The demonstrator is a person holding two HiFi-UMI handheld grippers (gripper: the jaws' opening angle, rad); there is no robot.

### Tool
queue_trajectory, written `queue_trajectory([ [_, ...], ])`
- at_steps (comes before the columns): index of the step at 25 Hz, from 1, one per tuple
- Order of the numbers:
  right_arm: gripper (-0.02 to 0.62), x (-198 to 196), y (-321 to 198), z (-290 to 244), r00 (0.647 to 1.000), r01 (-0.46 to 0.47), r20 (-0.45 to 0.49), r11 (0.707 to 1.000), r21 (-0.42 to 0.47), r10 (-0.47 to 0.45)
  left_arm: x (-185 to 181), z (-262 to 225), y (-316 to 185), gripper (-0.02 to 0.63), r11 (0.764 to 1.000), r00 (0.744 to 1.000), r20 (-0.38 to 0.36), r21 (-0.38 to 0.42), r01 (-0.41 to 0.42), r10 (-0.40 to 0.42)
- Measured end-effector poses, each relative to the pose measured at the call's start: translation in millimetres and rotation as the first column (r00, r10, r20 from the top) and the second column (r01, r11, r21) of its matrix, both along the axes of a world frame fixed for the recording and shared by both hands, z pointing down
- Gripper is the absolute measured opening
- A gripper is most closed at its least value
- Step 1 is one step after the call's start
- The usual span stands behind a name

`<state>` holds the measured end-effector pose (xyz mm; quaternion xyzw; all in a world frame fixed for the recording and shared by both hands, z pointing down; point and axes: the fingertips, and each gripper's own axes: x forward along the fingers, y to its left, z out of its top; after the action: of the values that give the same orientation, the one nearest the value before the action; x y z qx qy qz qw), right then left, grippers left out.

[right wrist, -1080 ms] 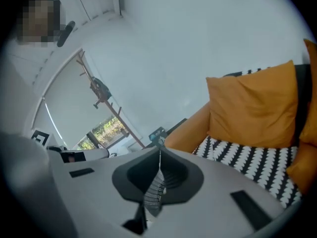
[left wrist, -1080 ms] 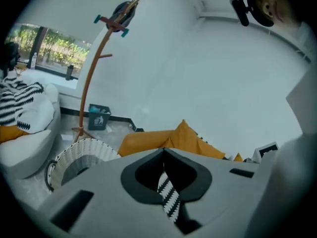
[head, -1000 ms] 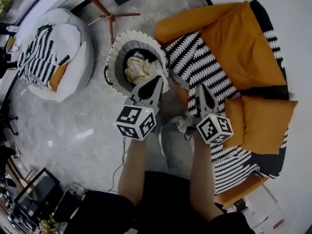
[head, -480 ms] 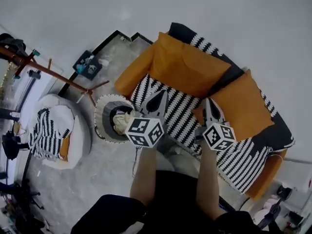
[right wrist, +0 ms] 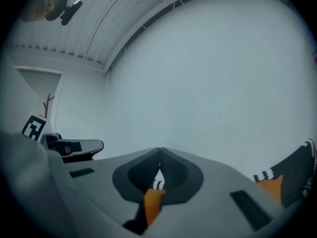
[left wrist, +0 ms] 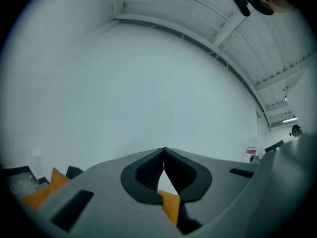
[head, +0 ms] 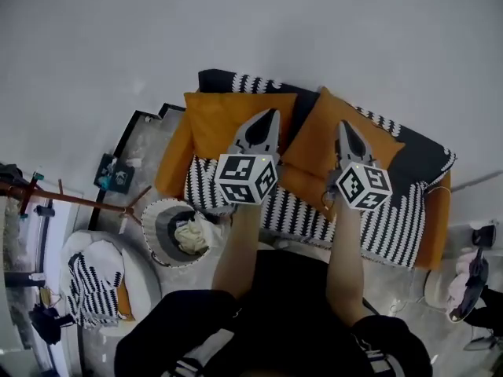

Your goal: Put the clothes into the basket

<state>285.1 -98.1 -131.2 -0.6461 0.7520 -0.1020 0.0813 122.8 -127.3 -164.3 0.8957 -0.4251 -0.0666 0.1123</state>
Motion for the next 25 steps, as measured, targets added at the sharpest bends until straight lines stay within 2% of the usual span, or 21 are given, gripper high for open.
queue_trajectory([
  [4, 0.011, 30.2, 4.3, -33.5, 0.996, -0.072, -0.049, 0.997, 0.043, 0.074, 42.8, -28.3, 0.0, 0.009, 0.995, 0.997, 0.029, 0.057, -0.076, 0.074],
  [11, 0.011, 61.8, 10.8, -52.1, 0.984, -0.145, -0.092, 0.987, 0.064, 0.151, 86.4, -35.7, -1.6, 0.009, 0.988, 0.986, 0.099, 0.070, -0.138, 0.131],
  [17, 0.011, 75.6, 13.4, -57.3, 0.979, -0.174, -0.098, 0.982, 0.070, 0.181, 97.7, -39.2, -4.4, 0.009, 0.986, 0.982, 0.132, 0.075, -0.146, 0.135],
  [25, 0.011, 72.3, 17.4, -59.6, 0.970, -0.169, -0.166, 0.983, 0.069, 0.179, 106.6, -40.4, 2.7, 0.009, 0.985, 0.980, 0.139, 0.077, -0.152, 0.141],
])
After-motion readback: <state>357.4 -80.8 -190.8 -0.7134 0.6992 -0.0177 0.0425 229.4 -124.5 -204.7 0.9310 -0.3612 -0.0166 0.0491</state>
